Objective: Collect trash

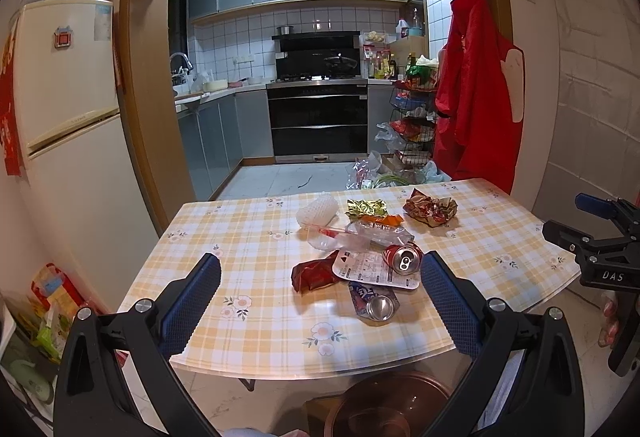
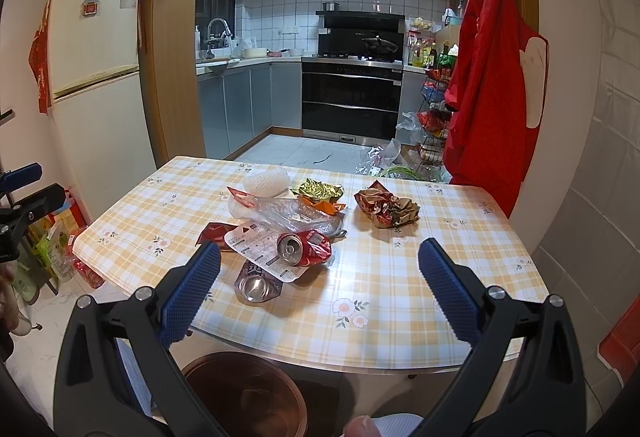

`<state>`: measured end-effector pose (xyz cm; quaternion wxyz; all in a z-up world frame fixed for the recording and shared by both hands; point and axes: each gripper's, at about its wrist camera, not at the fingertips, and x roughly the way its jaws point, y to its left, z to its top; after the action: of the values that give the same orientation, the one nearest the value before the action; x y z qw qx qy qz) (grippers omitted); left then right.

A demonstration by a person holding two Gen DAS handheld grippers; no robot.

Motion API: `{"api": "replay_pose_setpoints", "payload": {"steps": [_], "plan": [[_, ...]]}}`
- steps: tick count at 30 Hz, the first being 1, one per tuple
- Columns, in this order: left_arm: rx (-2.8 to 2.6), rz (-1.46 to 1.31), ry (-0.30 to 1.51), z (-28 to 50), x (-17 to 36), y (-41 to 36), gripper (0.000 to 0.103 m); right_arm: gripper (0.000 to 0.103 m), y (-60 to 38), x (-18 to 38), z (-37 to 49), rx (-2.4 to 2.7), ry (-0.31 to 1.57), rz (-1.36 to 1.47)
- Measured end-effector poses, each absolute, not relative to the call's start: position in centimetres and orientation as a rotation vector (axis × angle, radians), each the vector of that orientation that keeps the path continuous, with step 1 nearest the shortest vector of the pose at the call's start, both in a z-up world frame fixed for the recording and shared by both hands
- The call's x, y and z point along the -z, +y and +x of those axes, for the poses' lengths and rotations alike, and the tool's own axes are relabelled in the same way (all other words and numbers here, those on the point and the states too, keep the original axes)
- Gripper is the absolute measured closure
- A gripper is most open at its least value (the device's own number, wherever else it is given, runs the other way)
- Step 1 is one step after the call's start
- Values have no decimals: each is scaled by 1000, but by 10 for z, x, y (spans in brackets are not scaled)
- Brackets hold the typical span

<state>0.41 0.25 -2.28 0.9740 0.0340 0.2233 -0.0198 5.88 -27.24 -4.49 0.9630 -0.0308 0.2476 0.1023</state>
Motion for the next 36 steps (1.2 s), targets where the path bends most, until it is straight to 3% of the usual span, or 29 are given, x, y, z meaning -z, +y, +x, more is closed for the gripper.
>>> {"api": "replay_pose_setpoints", "payload": {"steps": [9,23,36], "plan": [[137,-26,477,15,45,9,5,5,-274,76,73,-191,562,-65],[85,6,620,54,124,8,5,5,-300,154,106,-159,676,17],[50,-19,658,88,141,11,5,6,-300,178,139,-111,734,-30]]}}
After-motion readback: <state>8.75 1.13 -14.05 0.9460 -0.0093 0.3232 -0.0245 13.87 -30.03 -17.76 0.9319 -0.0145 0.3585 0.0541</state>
